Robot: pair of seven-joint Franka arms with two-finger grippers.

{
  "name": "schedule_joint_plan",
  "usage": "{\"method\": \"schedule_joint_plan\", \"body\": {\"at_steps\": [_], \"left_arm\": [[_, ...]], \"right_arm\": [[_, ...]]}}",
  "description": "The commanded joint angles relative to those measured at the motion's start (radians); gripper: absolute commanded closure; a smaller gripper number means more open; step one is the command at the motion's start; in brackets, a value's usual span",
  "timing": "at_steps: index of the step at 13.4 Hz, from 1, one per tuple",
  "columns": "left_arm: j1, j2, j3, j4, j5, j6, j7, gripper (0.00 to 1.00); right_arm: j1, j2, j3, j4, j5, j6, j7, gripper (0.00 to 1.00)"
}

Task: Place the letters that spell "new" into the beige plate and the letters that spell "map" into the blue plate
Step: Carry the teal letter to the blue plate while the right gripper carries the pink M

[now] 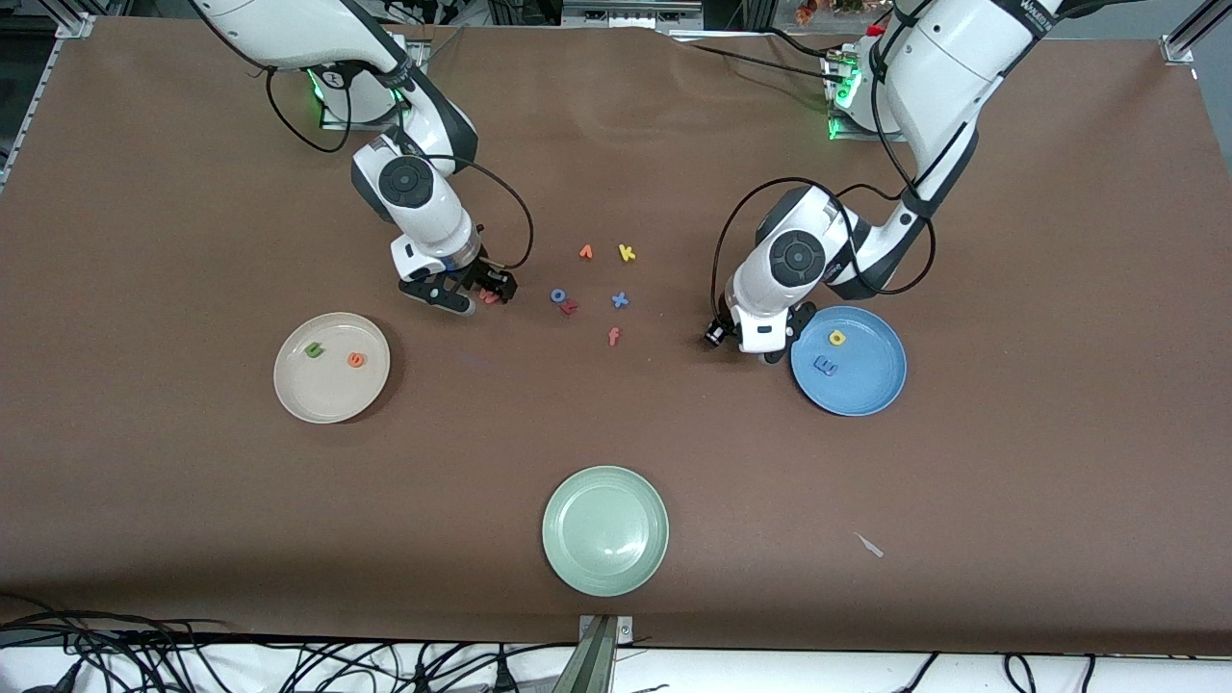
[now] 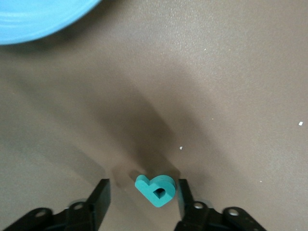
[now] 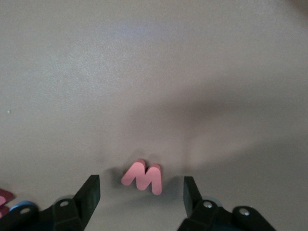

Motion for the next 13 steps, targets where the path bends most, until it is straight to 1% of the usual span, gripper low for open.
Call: {"method": "schedule_joint_plan", "body": {"at_steps": [1, 3, 5, 6, 7, 8, 9, 10, 11, 13], "left_arm": [[-0.006, 0.020, 0.001, 0.019, 0.046, 0.005, -0.029, 0.40], [-0.006, 0.024, 0.001, 0.019, 0.065, 0.005, -0.029, 0.43], [-0.006, 0.027, -0.001, 0.020, 0.065, 0.005, -0.029, 0.43], [-0.006, 0.027, -0.001, 0.022, 0.065, 0.005, -0.029, 0.43], [-0.006, 0.027, -0.001, 0.022, 0.065, 0.005, -0.029, 0.44], [-0.006, 0.027, -0.001, 0.022, 0.065, 0.005, -0.029, 0.50], [-0.006, 0.027, -0.001, 0.022, 0.065, 0.005, -0.029, 0.58], [-0.006, 0.027, 0.001, 0.022, 0.071, 0.005, -0.029, 0.63], [-0.006, 0.027, 0.001, 0.020, 0.086, 0.004, -0.029, 0.66], [-0.005, 0.027, -0.001, 0.020, 0.092, 0.004, -0.029, 0.68]], "right_arm": [[0.003, 0.015, 0.002, -0.012, -0.002, 0.050, 0.012, 0.23], [0.003, 0.021, 0.002, -0.011, -0.005, 0.051, 0.012, 0.23], [0.003, 0.038, 0.000, -0.008, -0.019, 0.068, 0.011, 0.23], [0.003, 0.044, 0.000, -0.008, -0.019, 0.082, 0.011, 0.25], [0.003, 0.049, -0.001, -0.008, -0.020, 0.084, 0.011, 0.29], [0.003, 0.049, -0.001, -0.008, -0.020, 0.084, 0.011, 0.33], [0.003, 0.049, -0.001, -0.008, -0.020, 0.084, 0.008, 0.39], [0.003, 0.049, -0.001, -0.008, -0.022, 0.084, 0.006, 0.46], [0.003, 0.049, -0.003, -0.008, -0.023, 0.084, 0.003, 0.53], [0.003, 0.051, -0.004, -0.008, -0.026, 0.084, 0.003, 0.65]]}}
